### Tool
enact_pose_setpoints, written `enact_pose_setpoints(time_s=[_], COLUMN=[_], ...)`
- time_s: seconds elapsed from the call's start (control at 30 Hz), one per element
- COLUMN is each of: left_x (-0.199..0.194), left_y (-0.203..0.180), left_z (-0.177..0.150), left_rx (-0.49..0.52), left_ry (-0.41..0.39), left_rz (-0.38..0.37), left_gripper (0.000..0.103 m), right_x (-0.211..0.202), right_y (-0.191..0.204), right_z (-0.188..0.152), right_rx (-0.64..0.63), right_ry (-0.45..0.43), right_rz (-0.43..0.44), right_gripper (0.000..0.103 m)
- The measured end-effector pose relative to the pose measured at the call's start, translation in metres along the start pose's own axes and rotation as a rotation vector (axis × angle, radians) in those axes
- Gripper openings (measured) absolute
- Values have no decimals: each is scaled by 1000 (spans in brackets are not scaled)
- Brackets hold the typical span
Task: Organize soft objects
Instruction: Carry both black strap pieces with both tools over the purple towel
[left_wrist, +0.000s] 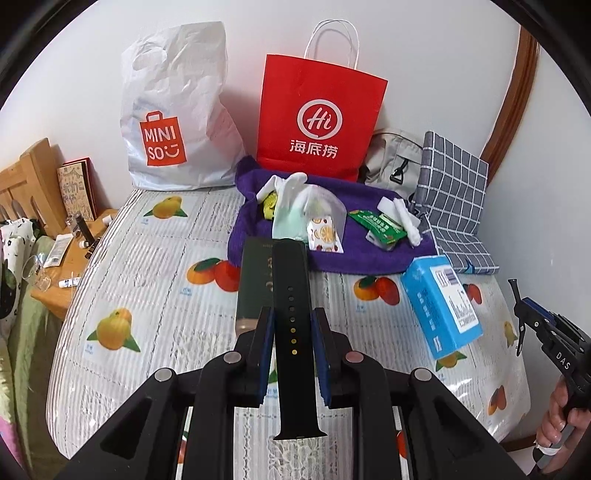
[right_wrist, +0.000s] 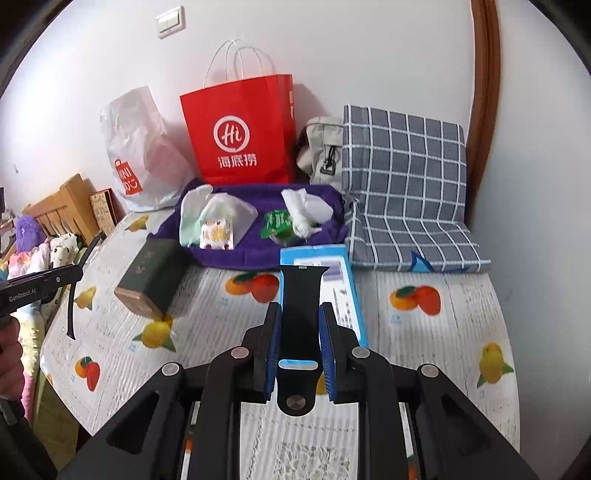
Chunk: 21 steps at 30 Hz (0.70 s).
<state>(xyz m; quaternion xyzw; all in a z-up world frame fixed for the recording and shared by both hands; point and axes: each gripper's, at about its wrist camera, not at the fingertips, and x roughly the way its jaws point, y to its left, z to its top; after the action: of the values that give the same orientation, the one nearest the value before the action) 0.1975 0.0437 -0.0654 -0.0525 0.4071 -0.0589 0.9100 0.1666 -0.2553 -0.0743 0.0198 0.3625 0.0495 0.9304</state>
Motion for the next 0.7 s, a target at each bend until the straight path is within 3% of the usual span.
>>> enact_pose_setpoints(time_s=[0.7], left_x=[34], left_y=[-2], left_z=[46], left_rx=[11], left_ry=[3], left_rz=[-10], left_gripper=[20], right_x=[41], right_y=[13], right_z=[52], right_rx=[-29], right_ry=[-12], right_rz=[21], right_gripper=[21])
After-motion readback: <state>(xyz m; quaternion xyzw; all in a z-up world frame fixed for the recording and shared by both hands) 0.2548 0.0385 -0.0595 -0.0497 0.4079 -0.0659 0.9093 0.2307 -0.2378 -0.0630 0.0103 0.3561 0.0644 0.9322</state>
